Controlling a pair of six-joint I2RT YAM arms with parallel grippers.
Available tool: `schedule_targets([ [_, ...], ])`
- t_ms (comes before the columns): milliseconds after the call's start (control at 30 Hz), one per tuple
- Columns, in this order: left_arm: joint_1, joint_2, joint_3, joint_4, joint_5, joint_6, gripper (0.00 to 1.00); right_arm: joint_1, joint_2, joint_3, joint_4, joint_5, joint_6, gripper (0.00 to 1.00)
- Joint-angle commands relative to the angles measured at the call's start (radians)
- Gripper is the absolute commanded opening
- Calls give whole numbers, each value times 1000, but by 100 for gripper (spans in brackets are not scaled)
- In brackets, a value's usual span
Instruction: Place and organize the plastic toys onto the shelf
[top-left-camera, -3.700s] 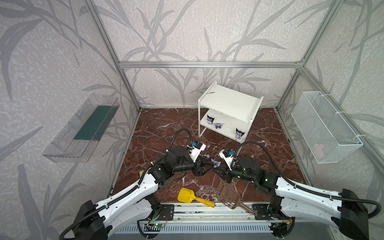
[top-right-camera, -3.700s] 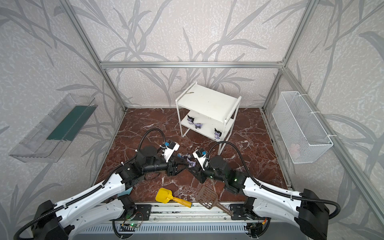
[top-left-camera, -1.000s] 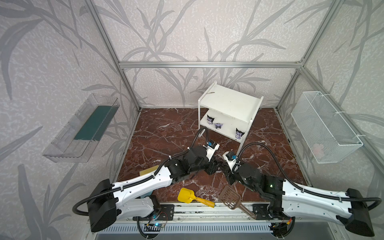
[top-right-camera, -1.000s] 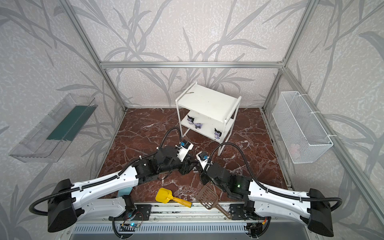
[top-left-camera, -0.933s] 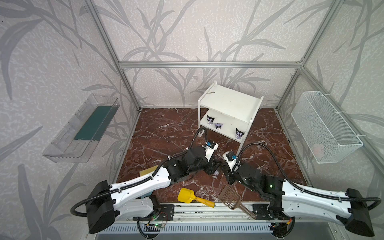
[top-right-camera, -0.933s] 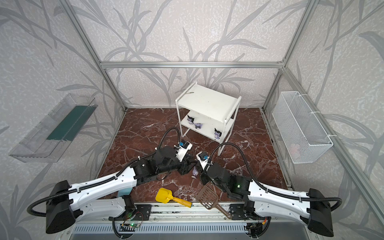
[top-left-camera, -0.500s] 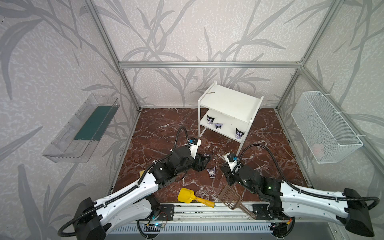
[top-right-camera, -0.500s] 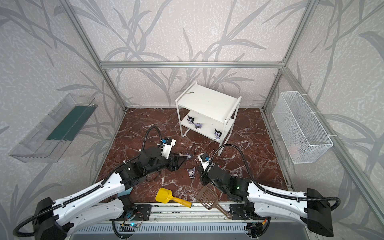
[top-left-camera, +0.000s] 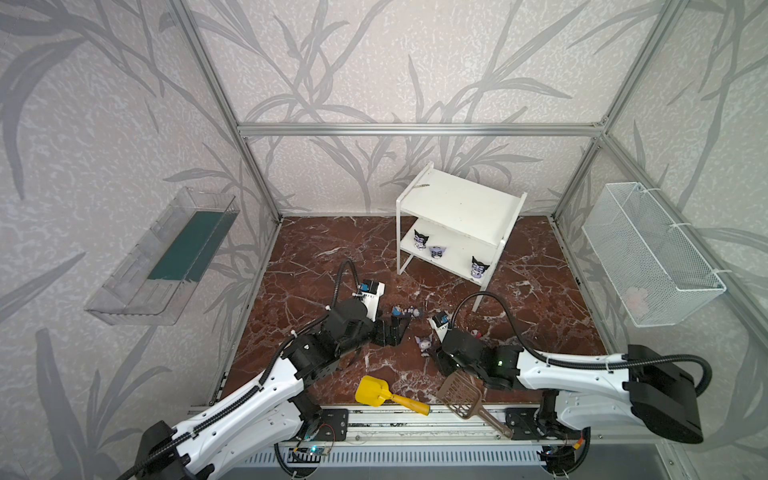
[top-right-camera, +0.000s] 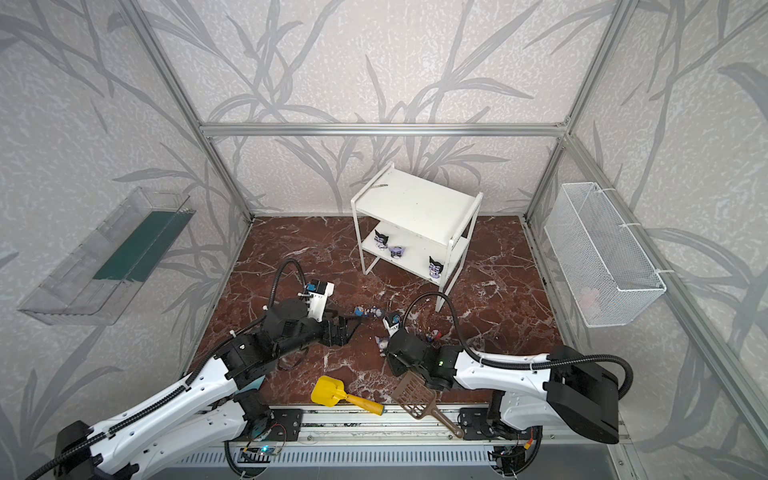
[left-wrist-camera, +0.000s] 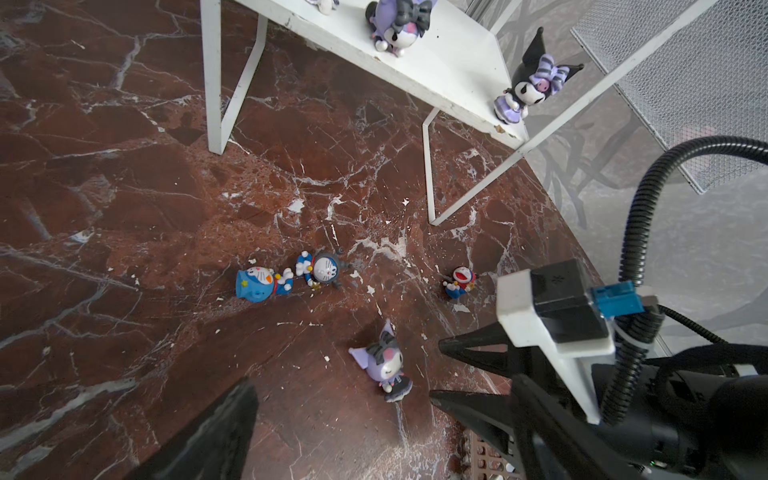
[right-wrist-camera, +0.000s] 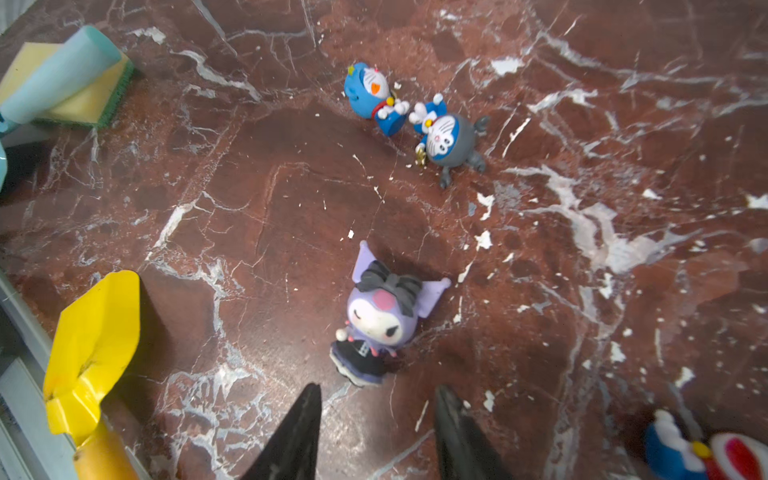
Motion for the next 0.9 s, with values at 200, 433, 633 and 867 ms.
schedule_targets([
  [200, 14, -44, -22, -28, 5, 34, 97, -97, 163, 25, 93, -167, 127, 43],
  [433, 19, -47, -23, -30, 11, 41, 98, -155, 248, 39, 147, -260, 120, 42],
  [633, 22, -53, -32, -29, 10, 36, 98, -156, 270, 32, 215, -296, 156, 45],
  [867, 22, -60, -29, -38, 12, 45, 98, -160, 308, 48, 235, -294, 209, 51],
])
